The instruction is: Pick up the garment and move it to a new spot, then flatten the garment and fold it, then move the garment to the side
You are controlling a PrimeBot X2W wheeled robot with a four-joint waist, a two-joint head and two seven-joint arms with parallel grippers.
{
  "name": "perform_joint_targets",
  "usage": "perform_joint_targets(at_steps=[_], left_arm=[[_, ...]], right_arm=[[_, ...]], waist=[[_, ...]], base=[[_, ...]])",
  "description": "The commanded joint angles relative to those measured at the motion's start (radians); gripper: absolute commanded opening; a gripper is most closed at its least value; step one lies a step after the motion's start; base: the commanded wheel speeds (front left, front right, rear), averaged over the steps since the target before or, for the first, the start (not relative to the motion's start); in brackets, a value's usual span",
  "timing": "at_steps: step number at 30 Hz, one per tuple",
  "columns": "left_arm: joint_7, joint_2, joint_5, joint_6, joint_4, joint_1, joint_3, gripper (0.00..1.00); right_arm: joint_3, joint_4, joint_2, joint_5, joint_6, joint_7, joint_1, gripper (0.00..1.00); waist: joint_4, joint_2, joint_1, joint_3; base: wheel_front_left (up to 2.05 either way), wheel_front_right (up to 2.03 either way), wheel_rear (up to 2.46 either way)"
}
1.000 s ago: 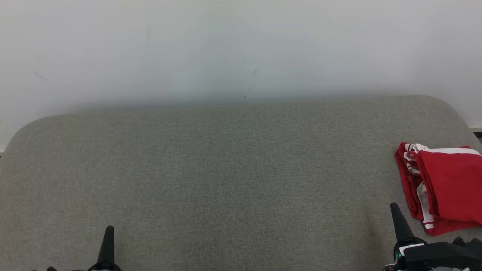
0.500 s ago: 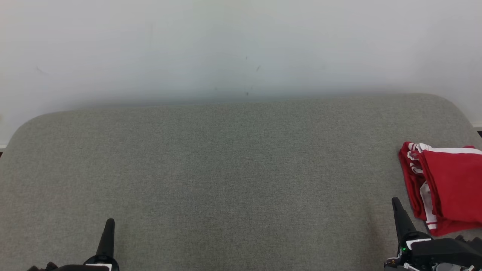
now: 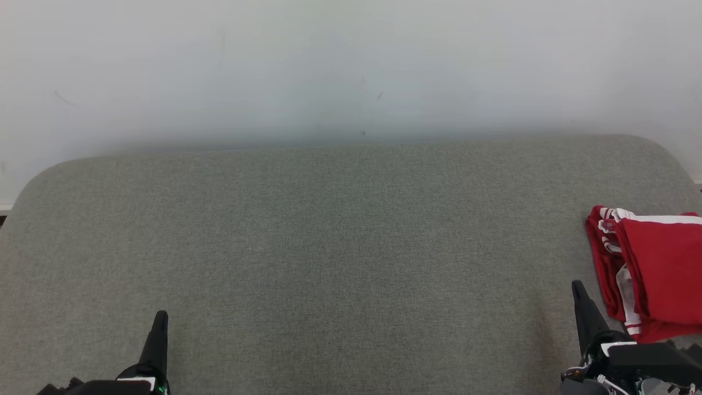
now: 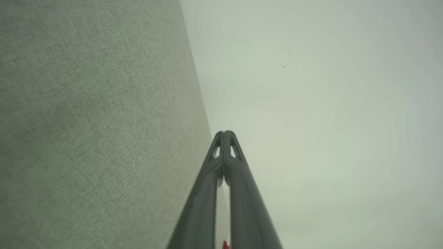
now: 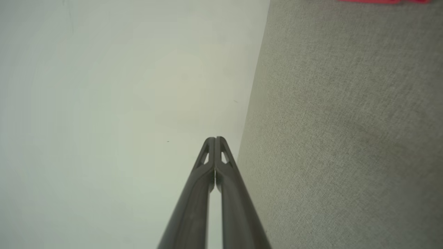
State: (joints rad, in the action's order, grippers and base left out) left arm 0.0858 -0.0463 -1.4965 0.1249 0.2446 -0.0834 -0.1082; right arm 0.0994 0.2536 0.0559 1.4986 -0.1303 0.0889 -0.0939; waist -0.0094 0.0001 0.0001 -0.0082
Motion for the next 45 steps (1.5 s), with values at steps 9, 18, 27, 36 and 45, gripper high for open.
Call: perform_joint_targets(at_steps=[9, 18, 27, 36, 45], left_arm=[[0.021, -0.006, -0.078, 0.007, 0.001, -0.028, -0.006, 0.0], [0.03, -0.007, -0.119, 0.007, 0.002, -0.032, -0.008, 0.0], [0.03, -0.006, -0.119, 0.007, 0.002, -0.032, -0.008, 0.0], [0.03, -0.006, -0.119, 0.007, 0.001, -0.032, -0.008, 0.0], [0.03, -0.006, -0.119, 0.007, 0.001, -0.032, -0.008, 0.0]], right_arm=[[0.012, -0.008, -0.005, 0.074, -0.001, 0.018, -0.014, 0.0], [0.017, -0.01, -0.007, 0.115, -0.001, 0.028, -0.019, 0.0], [0.017, -0.01, -0.007, 0.115, -0.001, 0.028, -0.019, 0.0], [0.017, -0.01, -0.007, 0.115, -0.001, 0.028, -0.019, 0.0], [0.017, -0.01, -0.007, 0.115, -0.001, 0.028, -0.019, 0.0]], waist=[[0.005, -0.0001, -0.0001, 0.007], [0.009, -0.0001, -0.0001, 0.011], [0.009, -0.0001, -0.0001, 0.011], [0.009, -0.0001, -0.0001, 0.011], [0.009, -0.0001, -0.0001, 0.011]], base=[[0.0, 0.0, 0.0], [0.0, 0.0, 0.0], [0.0, 0.0, 0.0], [0.0, 0.0, 0.0], [0.0, 0.0, 0.0]])
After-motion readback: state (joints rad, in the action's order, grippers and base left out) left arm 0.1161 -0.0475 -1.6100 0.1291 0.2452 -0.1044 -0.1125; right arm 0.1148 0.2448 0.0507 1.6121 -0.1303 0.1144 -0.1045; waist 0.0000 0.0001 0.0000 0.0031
